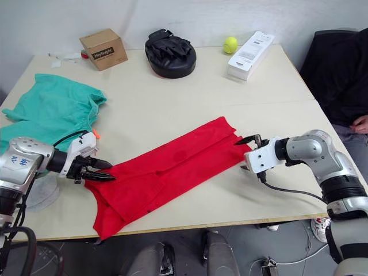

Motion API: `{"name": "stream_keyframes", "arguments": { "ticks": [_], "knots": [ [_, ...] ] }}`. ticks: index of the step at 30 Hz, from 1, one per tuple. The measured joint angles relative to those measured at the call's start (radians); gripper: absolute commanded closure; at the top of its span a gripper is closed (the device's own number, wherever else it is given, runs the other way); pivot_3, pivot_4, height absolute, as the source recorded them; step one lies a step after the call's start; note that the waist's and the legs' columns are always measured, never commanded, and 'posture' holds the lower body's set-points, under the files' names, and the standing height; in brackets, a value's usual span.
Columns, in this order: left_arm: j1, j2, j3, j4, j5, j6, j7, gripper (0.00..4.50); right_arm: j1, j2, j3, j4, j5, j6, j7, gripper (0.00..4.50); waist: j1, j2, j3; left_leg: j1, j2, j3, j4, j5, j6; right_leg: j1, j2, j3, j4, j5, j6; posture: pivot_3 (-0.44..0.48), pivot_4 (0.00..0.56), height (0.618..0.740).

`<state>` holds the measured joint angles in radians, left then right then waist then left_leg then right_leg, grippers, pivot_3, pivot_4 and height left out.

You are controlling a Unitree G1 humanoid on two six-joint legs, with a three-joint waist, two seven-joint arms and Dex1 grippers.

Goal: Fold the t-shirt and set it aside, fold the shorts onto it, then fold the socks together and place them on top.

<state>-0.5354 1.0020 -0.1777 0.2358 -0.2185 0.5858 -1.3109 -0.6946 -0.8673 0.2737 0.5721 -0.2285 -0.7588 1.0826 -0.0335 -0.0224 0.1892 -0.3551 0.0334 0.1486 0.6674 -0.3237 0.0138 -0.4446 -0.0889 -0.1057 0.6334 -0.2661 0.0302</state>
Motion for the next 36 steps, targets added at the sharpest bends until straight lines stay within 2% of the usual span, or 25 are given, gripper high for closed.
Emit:
{"name": "stream_keyframes", "arguments": {
  "ticks": [4, 8, 9, 15, 19, 27, 31, 36],
  "knots": [
    [0.009, 0.0, -0.001, -0.01, 0.005, 0.013, -0.002, 4.42, -0.003, 0.006, 0.012, 0.025, -0.018, -0.009, -0.016, 2.95, 0.0, 0.0, 0.0, 0.0, 0.0, 0.0, 0.0, 0.0, 0.0, 0.0, 0.0, 0.0, 0.001, 0.0, 0.0, 0.0, 0.15, 0.74],
    [0.027, 0.0, 0.003, -0.039, 0.007, 0.023, 0.003, 4.5, -0.041, 0.027, 0.036, 0.071, -0.042, -0.01, -0.019, 4.28, -0.002, 0.0, 0.0, 0.0, 0.0, 0.0, 0.001, 0.0, 0.0, 0.0, 0.0, 0.001, 0.002, 0.0, 0.0, 0.0, 0.15, 0.74],
    [0.033, 0.0, 0.006, -0.049, 0.007, 0.028, 0.008, 4.5, -0.05, 0.035, 0.038, 0.084, -0.051, -0.009, -0.022, 4.49, -0.002, 0.0, 0.0, 0.0, 0.0, 0.0, 0.001, 0.0, 0.0, 0.0, 0.0, 0.001, 0.002, 0.0, -0.001, 0.0, 0.15, 0.74],
    [0.173, 0.003, 0.076, -0.274, -0.055, 0.168, 0.06, 4.5, -0.185, 0.141, 0.078, 0.224, -0.112, 0.001, -0.055, 4.49, -0.014, 0.0, 0.0, 0.001, 0.0, 0.0, 0.001, 0.0, 0.0, 0.0, 0.0, 0.001, 0.004, -0.001, -0.002, 0.0, 0.15, 0.74],
    [0.292, -0.009, 0.134, -0.461, -0.106, 0.274, 0.138, 4.5, -0.311, 0.232, 0.121, 0.379, -0.183, 0.005, -0.126, 4.49, -0.023, 0.0, 0.0, 0.001, 0.0, -0.001, 0.0, 0.0, 0.0, -0.001, 0.0, 0.001, 0.004, -0.002, -0.002, 0.0, 0.15, 0.74],
    [0.482, -0.139, 0.235, -0.767, -0.195, 0.443, 0.363, 4.5, -0.529, 0.379, 0.248, 0.625, -0.384, 0.028, -0.371, 4.49, -0.02, 0.0, 0.0, 0.0, -0.001, -0.002, 0.0, 0.001, -0.001, -0.001, -0.002, 0.001, 0.004, -0.002, -0.003, 0.0, 0.15, 0.74],
    [0.559, -0.167, 0.258, -0.862, -0.237, 0.485, 0.43, 4.5, -0.581, 0.4, 0.289, 0.689, -0.446, 0.043, -0.463, 4.49, -0.018, 0.0, 0.0, 0.0, -0.001, -0.003, 0.0, 0.001, -0.001, -0.001, -0.003, 0.0, 0.004, -0.002, -0.003, 0.0, 0.15, 0.74],
    [0.599, -0.168, 0.29, -0.891, -0.278, 0.506, 0.465, 4.5, -0.59, 0.395, 0.315, 0.728, -0.493, 0.041, -0.526, 4.49, -0.022, 0.0, 0.0, 0.0, -0.001, -0.003, -0.001, 0.001, -0.001, -0.001, -0.003, 0.0, 0.004, -0.002, -0.003, 0.0, 0.15, 0.74]
  ]
}}
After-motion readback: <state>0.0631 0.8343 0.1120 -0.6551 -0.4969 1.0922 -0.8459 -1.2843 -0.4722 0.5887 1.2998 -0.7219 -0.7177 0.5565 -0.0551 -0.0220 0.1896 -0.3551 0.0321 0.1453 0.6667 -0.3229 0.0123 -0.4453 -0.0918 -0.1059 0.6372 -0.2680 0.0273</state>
